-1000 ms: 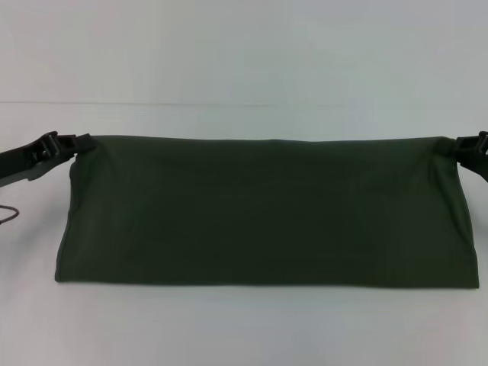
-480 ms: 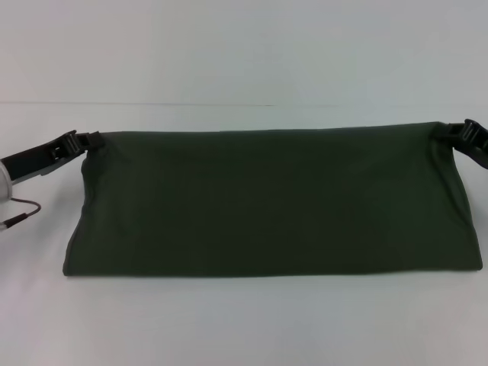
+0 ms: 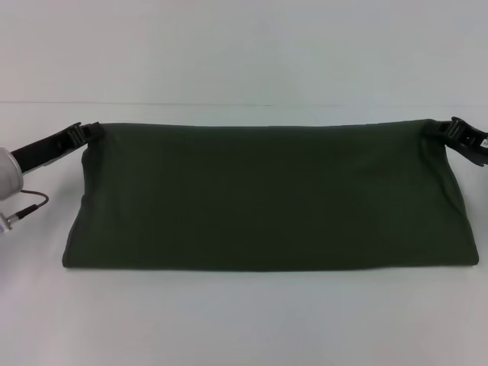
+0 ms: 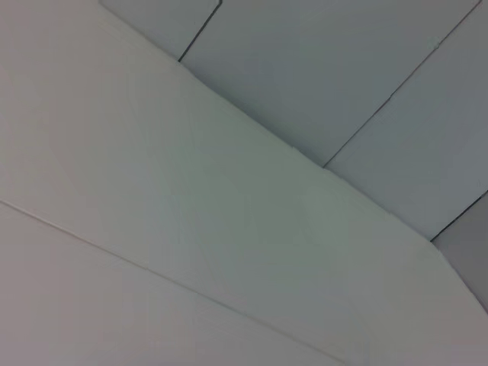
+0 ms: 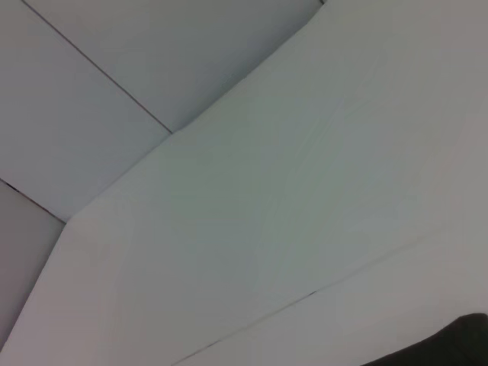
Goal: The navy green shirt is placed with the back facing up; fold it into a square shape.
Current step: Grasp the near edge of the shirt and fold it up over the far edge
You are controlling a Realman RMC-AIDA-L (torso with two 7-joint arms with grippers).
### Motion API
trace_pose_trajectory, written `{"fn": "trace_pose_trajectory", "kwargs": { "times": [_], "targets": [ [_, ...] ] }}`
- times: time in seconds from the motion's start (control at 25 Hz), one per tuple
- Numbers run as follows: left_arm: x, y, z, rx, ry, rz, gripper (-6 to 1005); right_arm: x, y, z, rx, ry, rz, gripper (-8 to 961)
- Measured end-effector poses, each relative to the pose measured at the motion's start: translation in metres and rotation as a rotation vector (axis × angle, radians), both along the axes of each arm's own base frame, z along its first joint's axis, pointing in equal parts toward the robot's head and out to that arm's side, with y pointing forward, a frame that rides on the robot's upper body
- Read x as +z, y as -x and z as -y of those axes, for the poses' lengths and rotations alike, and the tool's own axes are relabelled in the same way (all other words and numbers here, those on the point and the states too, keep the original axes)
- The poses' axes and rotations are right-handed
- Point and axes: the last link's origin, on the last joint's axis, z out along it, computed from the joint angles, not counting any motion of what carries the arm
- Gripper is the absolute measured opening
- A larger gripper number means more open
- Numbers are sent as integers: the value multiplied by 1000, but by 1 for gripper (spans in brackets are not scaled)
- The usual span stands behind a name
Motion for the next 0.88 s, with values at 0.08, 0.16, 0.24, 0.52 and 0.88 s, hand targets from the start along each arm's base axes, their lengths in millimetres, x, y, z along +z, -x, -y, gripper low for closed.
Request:
{"fn": "trace_pose_trajectory", "kwargs": {
  "times": [0.08, 0.16, 0.24, 0.52, 0.88],
  "targets": [
    [-3, 0, -1, 10, -6, -15, 15, -3, 2, -1, 9, -6, 12, 57],
    [-7, 1, -2, 20, -12, -27, 15, -5, 4, -3, 15, -14, 23, 58],
    [-11, 0, -3, 28, -19, -35, 15, -7, 6, -5, 18, -18, 36, 59],
    [-24, -2, -6, 56, -50, -59, 28, -20, 8, -11, 16, -21, 108, 62],
    [-42, -2, -9, 85, -48, -102, 83, -26, 6, -14, 15, -45, 175, 173]
  ]
}}
